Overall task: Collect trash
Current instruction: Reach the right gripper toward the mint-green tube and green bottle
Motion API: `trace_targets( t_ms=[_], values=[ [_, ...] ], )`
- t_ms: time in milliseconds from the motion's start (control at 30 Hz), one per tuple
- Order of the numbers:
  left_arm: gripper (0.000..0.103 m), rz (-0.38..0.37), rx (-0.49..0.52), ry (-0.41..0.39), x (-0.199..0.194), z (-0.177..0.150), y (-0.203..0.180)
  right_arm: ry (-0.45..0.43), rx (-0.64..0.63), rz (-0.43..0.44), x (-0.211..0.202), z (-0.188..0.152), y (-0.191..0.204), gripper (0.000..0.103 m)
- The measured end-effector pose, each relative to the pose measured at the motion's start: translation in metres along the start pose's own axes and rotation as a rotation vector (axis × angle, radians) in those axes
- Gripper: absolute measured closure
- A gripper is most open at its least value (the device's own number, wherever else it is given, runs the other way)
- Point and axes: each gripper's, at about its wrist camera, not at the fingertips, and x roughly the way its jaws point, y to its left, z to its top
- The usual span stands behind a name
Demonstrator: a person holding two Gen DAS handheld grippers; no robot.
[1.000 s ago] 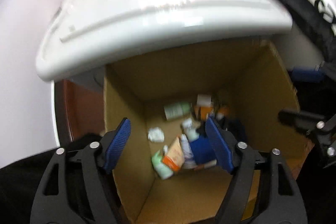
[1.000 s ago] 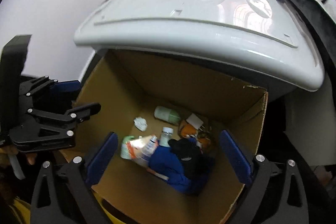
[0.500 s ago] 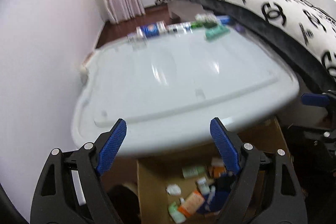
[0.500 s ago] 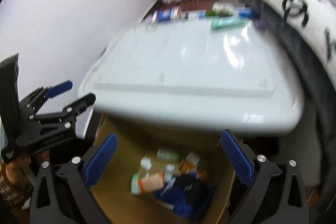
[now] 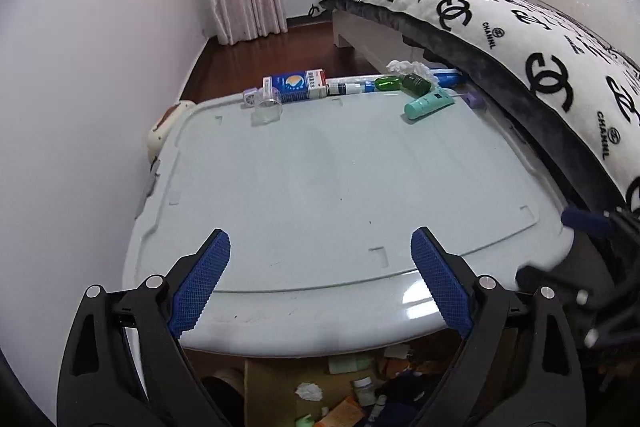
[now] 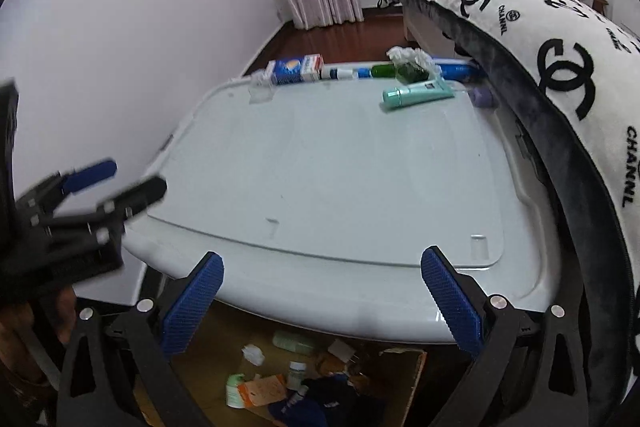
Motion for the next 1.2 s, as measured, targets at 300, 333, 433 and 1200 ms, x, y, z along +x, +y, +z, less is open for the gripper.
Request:
trace_targets(
  t_ms=[300,333,433,1200],
  values=[
    [0.013,0.051,-0.012,0.005,0.012,0.000,0.006,0.017,-0.025,-0.022,0.008,-0.005,0.002,0.005],
    [0.013,0.053,-0.011,0.004,0.012,-0.001,0.007,0.021,-0.027,-0.016,0.009,-0.005,0.003,0.005],
    [0.013,0.051,-0.013,0.012,0.014,-0.001,0.008,0.023,-0.052,-0.023,0.011,-0.007,0.008,0.005],
    [0.013,0.080,-0.032,0.009,0.026,0.005,0.025,0.000,-0.054,-0.173,0.113,0.143,0.001,0.006]
  ],
)
